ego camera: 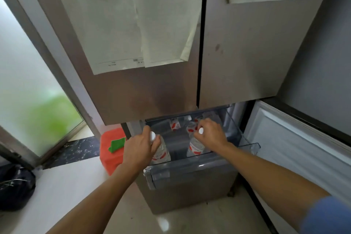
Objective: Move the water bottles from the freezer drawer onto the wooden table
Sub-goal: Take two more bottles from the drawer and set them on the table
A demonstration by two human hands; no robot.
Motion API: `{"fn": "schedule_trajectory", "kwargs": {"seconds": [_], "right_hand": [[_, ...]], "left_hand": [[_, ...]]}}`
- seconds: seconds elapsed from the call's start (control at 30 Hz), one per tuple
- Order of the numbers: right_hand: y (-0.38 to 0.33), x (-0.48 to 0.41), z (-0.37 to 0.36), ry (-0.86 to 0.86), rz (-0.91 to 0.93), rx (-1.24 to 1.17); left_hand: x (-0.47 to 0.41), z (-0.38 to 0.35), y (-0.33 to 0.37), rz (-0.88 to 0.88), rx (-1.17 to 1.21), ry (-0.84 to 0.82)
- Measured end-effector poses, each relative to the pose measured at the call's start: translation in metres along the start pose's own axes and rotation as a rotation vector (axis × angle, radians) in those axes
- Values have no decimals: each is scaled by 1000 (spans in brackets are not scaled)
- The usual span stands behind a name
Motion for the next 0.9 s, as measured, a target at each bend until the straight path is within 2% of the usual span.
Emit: {"fn": "schedule_trajectory", "kwargs": {"seconds": [0.13,0.37,0.57,0.9], "right_hand": [[-38,9,26,-9,192,113],[-119,32,61,-28,542,101],[-160,89,46,-159,723,51],[-240,275,-67,-598,970,-25]], "left_hand": [[10,41,-3,64,-52,63],[46,119,-15,203,-119,248],[156,140,-22,405,-240,187],[431,164,-44,864,-347,-123]]}}
Point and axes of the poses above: each hand's wrist, its own x-axis away from the middle knuckle, its own z-axis out of the back of the hand, y = z × x, the point moved 6 cm from there along -x, towards the middle knuckle, and after that the axes turned 15 degrees about -x, right-handed, at the moved point
